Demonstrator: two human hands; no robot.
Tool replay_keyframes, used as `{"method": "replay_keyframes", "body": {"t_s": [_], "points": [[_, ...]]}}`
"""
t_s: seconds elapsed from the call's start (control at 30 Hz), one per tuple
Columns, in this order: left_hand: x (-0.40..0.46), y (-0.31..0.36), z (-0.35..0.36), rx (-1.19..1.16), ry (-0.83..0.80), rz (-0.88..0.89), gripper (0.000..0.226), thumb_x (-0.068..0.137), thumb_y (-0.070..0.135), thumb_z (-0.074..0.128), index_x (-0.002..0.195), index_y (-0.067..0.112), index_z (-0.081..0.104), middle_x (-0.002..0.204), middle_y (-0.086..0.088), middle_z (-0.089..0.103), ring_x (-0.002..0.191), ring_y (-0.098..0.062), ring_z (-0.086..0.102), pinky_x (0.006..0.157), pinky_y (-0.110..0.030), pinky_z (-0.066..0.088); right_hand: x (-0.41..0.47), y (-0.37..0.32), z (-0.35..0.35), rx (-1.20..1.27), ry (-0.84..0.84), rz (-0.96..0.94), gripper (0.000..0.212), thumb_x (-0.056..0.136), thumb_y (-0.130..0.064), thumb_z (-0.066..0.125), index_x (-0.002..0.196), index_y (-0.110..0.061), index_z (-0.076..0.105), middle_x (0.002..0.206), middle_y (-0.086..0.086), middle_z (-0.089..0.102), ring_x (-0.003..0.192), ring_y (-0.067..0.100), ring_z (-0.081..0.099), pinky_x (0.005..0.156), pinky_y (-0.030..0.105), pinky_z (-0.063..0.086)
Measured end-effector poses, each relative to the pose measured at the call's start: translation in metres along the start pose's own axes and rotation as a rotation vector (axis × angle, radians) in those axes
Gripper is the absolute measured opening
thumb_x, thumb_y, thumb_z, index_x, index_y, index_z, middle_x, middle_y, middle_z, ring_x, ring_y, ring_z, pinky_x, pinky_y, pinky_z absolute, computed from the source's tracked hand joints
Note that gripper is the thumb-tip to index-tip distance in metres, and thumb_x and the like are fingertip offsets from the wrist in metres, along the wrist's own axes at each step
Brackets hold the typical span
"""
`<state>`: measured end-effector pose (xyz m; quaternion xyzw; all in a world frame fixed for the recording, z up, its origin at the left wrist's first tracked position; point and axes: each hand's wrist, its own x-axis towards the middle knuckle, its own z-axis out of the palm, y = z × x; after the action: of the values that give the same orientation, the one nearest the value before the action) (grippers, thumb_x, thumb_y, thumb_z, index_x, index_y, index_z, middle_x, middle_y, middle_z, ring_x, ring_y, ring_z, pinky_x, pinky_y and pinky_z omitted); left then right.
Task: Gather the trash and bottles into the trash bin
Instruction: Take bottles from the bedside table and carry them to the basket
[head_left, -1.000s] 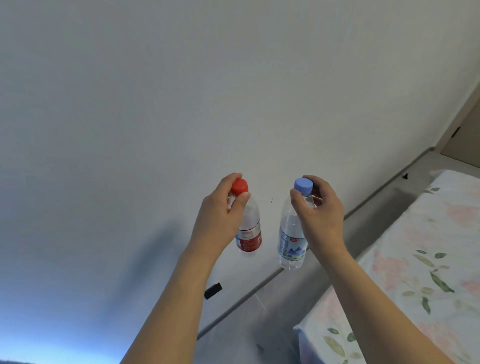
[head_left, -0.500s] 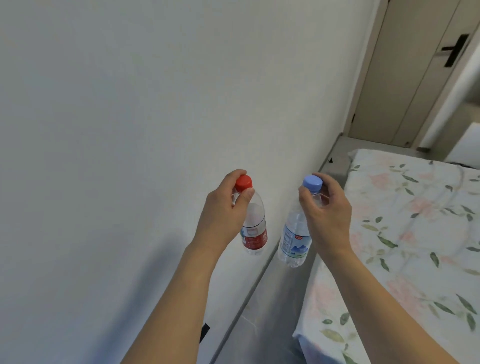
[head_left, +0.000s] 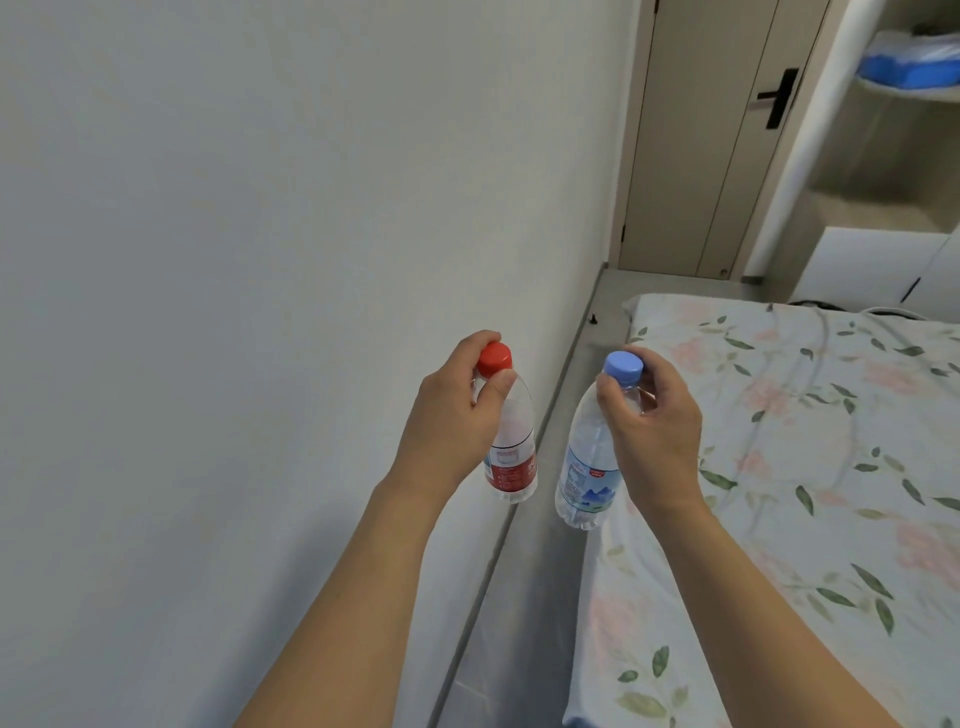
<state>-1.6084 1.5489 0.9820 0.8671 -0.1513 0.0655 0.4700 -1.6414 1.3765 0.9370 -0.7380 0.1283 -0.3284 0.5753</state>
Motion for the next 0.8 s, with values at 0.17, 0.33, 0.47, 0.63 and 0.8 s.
{"method": "replay_keyframes", "body": {"t_s": [0.17, 0.33, 0.47, 0.63, 0.8], "points": [[0.054, -0.019, 0.010, 0.017, -0.066, 0.049, 0.036, 0.096, 0.030, 0.056, 0.132, 0.031, 0.049, 0.120, 0.008, 0.061, 0.109, -0.013, 0.057, 0.091, -0.025, 0.046, 0.035, 0.010, 0.024, -0.020, 0.066, 0.013, 0.029, 0.086, -0.017, 0.065, 0.110, -0.032, 0.056, 0.098, -0.028, 0.056, 0.092, -0.006, 0.058, 0.083, 0.017, 0.048], [0.113, -0.042, 0.014, 0.078, -0.127, 0.128, 0.037, 0.097, 0.032, 0.053, 0.134, 0.031, 0.045, 0.121, 0.006, 0.060, 0.109, -0.017, 0.056, 0.095, -0.034, 0.048, 0.074, 0.013, 0.054, -0.027, 0.129, 0.012, 0.030, 0.087, -0.013, 0.065, 0.114, -0.023, 0.058, 0.101, -0.016, 0.060, 0.090, -0.003, 0.058, 0.082, 0.017, 0.047], [0.158, -0.048, 0.031, 0.042, -0.147, 0.144, 0.037, 0.098, 0.030, 0.053, 0.134, 0.029, 0.046, 0.122, 0.005, 0.060, 0.109, -0.017, 0.056, 0.094, -0.030, 0.048, 0.110, 0.022, 0.069, -0.043, 0.167, 0.009, 0.031, 0.086, -0.014, 0.065, 0.114, -0.025, 0.057, 0.100, -0.023, 0.057, 0.091, -0.005, 0.057, 0.079, 0.009, 0.045], [0.215, -0.043, 0.064, 0.036, -0.196, 0.188, 0.038, 0.098, 0.030, 0.053, 0.135, 0.028, 0.045, 0.126, 0.005, 0.058, 0.110, -0.015, 0.055, 0.091, -0.025, 0.045, 0.164, 0.043, 0.070, -0.074, 0.236, 0.017, 0.035, 0.086, -0.014, 0.066, 0.119, -0.020, 0.058, 0.106, -0.011, 0.058, 0.095, 0.005, 0.058, 0.085, 0.017, 0.047], [0.281, -0.041, 0.095, 0.050, -0.218, 0.193, 0.038, 0.098, 0.030, 0.053, 0.135, 0.030, 0.045, 0.123, 0.006, 0.058, 0.109, -0.016, 0.055, 0.089, -0.025, 0.044, 0.224, 0.065, 0.067, -0.078, 0.240, 0.036, 0.034, 0.086, -0.013, 0.066, 0.119, -0.021, 0.058, 0.108, -0.009, 0.060, 0.094, 0.005, 0.057, 0.087, 0.021, 0.048]]}}
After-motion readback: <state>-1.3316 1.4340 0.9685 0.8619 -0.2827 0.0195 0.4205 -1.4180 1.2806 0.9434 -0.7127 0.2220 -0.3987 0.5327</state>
